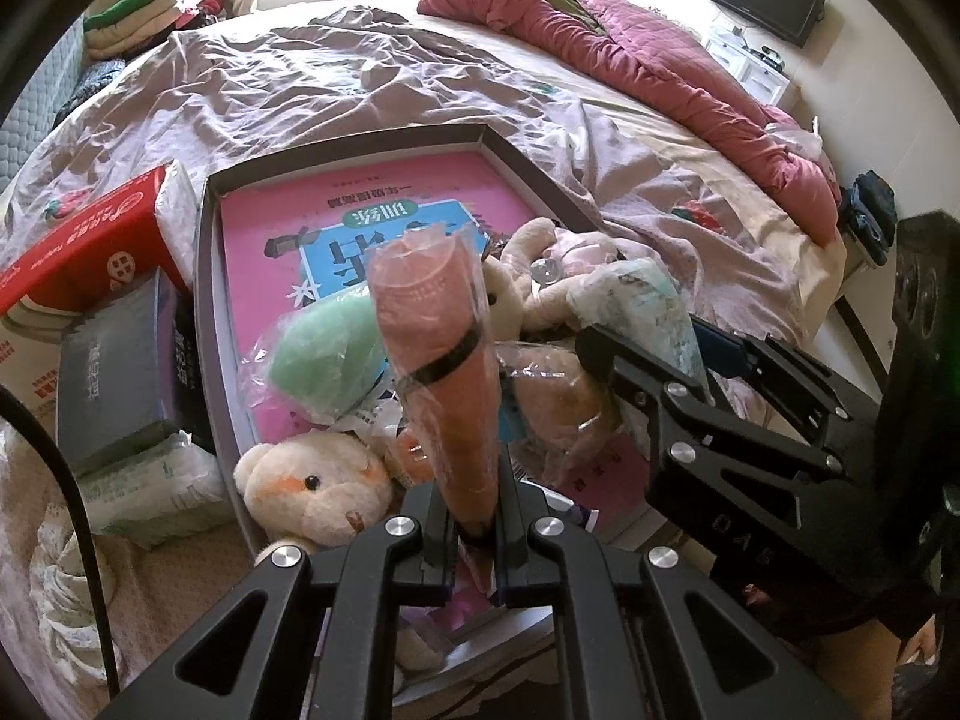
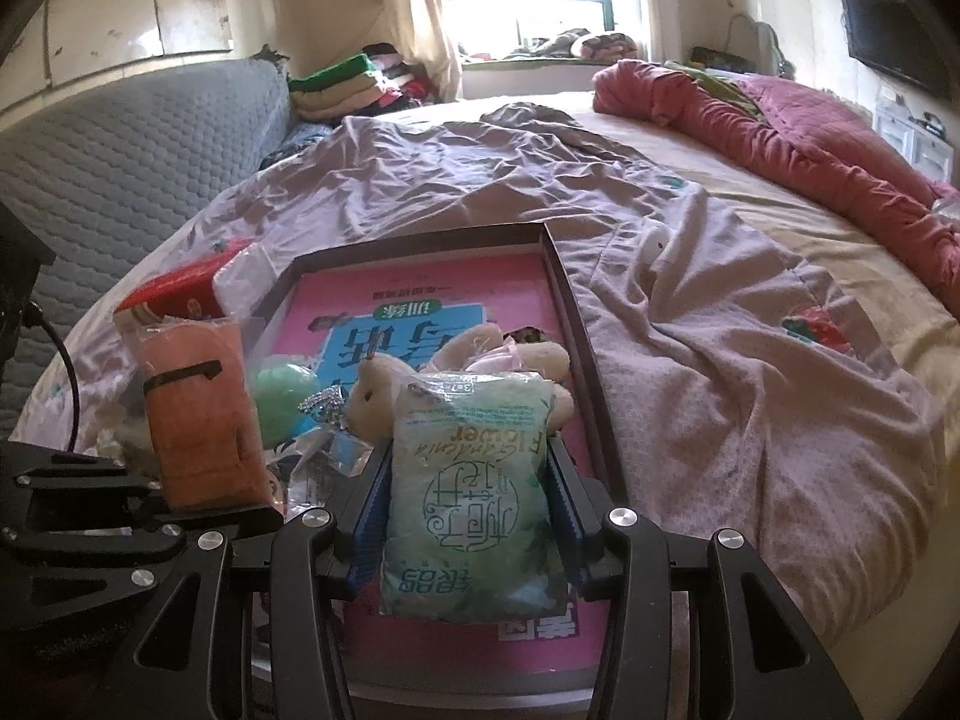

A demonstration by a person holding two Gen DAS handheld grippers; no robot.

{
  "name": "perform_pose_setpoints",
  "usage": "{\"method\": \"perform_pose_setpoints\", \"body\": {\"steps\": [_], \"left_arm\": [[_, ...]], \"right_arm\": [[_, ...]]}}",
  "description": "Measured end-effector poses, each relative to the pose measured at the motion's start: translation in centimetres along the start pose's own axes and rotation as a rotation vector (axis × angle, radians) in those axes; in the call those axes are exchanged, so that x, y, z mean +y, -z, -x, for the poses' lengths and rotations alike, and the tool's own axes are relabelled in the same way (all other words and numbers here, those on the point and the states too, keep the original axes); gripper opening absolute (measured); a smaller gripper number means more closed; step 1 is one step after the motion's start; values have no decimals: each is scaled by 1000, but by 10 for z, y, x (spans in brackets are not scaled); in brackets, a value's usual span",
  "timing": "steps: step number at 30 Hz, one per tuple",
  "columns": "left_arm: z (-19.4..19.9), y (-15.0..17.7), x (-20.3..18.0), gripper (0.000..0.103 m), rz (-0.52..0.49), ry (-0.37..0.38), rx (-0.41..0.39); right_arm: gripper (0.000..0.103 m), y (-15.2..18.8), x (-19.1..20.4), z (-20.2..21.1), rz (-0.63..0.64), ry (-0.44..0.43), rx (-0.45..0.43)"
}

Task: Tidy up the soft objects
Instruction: 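Lower the pink packet into the tray with the left tool while the right tool lowers the tissue pack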

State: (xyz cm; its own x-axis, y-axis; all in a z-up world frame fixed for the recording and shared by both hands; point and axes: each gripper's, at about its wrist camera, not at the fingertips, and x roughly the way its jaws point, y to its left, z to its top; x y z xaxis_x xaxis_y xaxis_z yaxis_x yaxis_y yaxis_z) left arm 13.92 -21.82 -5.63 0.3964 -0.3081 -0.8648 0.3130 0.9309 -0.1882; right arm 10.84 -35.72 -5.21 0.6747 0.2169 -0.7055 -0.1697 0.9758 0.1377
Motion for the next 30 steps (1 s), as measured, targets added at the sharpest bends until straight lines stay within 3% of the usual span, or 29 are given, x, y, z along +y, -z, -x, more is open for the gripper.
{"method": "perform_pose_setpoints", "body": {"steps": [16,30], "left_arm": [[-1,-3,1,10,6,-8,-2],[7,-6,7,10,31,25,-17]], "right_arm": [[52,4,-9,-1,-38,-30,-26],[62,4,-10,5,-45,-26,-30]]}}
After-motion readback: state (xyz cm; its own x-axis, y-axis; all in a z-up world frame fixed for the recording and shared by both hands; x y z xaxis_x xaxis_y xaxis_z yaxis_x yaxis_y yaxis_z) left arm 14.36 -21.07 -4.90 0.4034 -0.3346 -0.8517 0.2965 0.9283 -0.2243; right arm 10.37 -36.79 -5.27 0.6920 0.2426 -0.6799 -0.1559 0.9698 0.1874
